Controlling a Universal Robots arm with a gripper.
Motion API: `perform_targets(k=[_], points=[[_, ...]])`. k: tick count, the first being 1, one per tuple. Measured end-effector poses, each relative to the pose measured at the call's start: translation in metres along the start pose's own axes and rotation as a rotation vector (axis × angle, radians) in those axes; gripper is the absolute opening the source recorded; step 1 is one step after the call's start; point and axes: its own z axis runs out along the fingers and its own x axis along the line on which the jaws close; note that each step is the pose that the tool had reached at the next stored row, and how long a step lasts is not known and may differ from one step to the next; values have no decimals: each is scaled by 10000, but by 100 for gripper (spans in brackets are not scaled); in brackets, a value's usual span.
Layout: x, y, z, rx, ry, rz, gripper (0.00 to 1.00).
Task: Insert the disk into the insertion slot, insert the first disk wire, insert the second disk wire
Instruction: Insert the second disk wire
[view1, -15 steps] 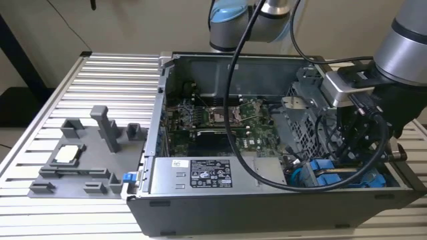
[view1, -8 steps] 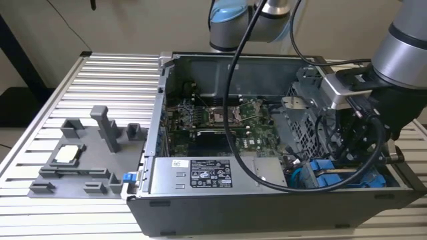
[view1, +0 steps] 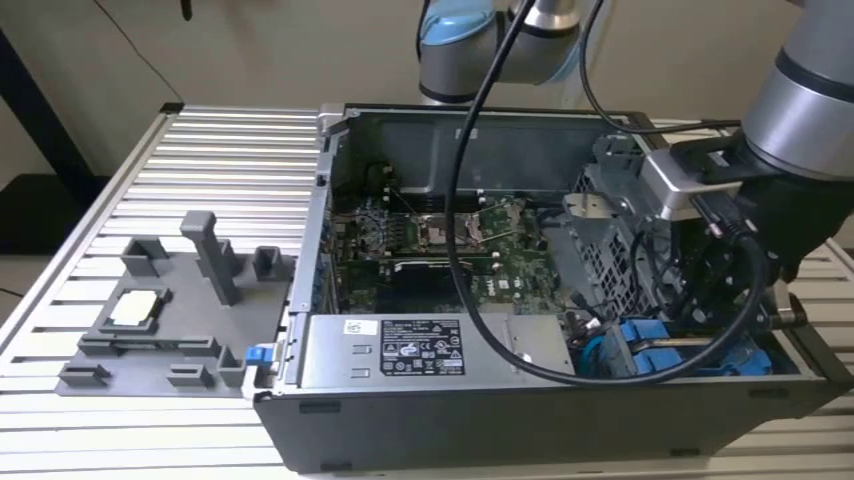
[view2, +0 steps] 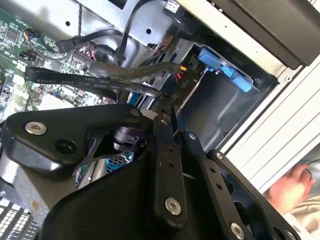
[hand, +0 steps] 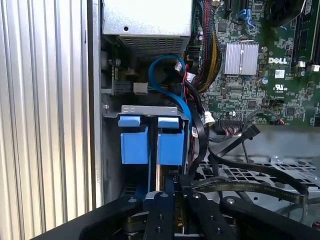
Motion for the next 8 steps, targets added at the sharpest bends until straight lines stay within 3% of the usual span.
perform_targets(k=[4,5,8], points=[[7,0,6,1,-8,0,18],[8,0,5,0,-6,0,24],[11,-5,-56,1,-15,1,24]])
